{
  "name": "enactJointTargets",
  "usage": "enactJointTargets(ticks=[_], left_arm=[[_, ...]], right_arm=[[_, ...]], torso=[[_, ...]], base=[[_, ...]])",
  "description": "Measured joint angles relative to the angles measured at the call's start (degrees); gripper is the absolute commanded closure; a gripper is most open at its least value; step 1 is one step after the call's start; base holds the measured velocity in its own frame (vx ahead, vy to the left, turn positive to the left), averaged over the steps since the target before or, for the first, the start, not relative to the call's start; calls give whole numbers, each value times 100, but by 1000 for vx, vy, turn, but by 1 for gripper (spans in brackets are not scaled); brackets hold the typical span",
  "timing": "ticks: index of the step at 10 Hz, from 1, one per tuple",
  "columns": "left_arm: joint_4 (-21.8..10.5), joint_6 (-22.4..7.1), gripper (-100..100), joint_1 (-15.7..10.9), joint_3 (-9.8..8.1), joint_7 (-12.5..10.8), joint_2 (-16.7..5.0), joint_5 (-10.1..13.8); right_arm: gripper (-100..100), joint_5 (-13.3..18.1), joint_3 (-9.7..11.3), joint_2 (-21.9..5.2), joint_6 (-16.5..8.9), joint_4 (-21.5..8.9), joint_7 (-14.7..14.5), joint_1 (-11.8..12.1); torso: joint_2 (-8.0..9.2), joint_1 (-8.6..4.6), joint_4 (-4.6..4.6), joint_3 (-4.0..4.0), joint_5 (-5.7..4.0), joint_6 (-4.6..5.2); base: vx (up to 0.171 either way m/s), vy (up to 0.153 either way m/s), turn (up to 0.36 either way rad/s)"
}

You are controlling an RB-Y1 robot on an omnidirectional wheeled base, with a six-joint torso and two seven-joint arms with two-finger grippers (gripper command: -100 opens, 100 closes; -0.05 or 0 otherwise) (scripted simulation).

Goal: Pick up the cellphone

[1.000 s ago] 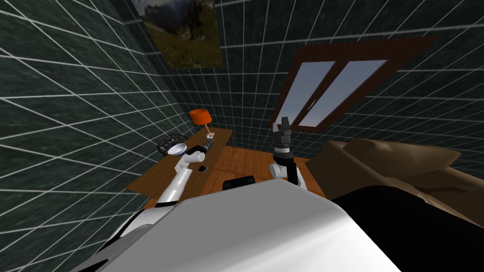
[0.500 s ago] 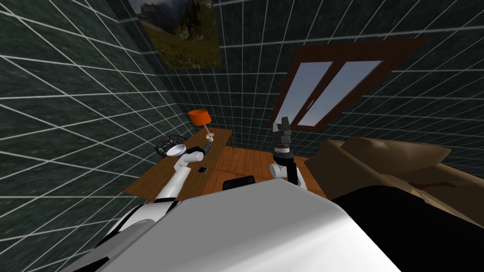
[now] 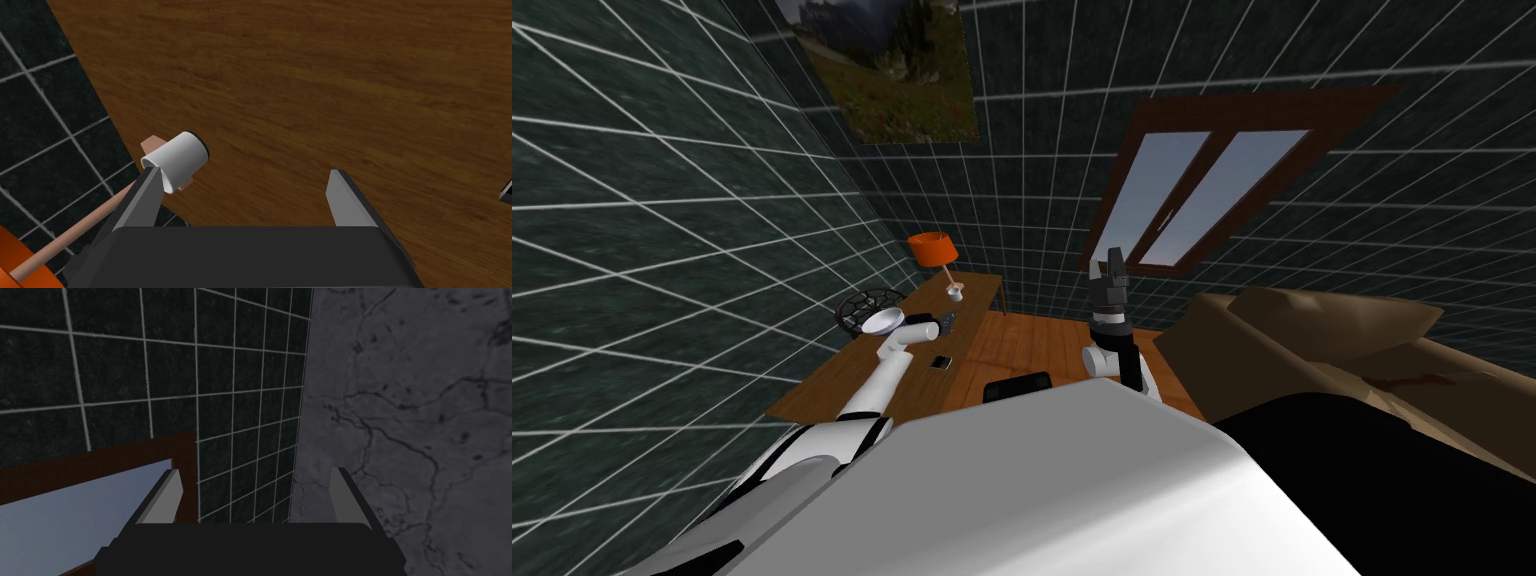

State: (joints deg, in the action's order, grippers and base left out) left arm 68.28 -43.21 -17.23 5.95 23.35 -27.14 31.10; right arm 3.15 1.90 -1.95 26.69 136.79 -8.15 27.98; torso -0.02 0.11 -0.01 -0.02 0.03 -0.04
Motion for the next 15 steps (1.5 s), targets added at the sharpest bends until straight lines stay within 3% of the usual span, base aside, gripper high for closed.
enactJointTargets(ticks=[9,11,13,15], left_arm=[[-1359,-1105,-100,-318,-5,-60,-150,191],[-1941,-1248,-100,-498,10,-45,-124,224],[-2017,-1497,-100,-385,-8,-102,-180,259],[-2246,-1699,-100,-435,-22,-112,-207,307]], right_arm=[[0,0,0,0,0,0,0,0],[0,0,0,0,0,0,0,0],[0,0,0,0,0,0,0,0],[0,0,0,0,0,0,0,0]], torso=[[-4,-3,-1,-2,-1,0],[-6,-5,-1,-3,-1,0],[-4,-7,-1,-2,-1,-1],[-5,-6,-1,-3,-1,0]], base=[[12,22,-33],[17,20,-34],[18,15,-33],[17,20,-28]])
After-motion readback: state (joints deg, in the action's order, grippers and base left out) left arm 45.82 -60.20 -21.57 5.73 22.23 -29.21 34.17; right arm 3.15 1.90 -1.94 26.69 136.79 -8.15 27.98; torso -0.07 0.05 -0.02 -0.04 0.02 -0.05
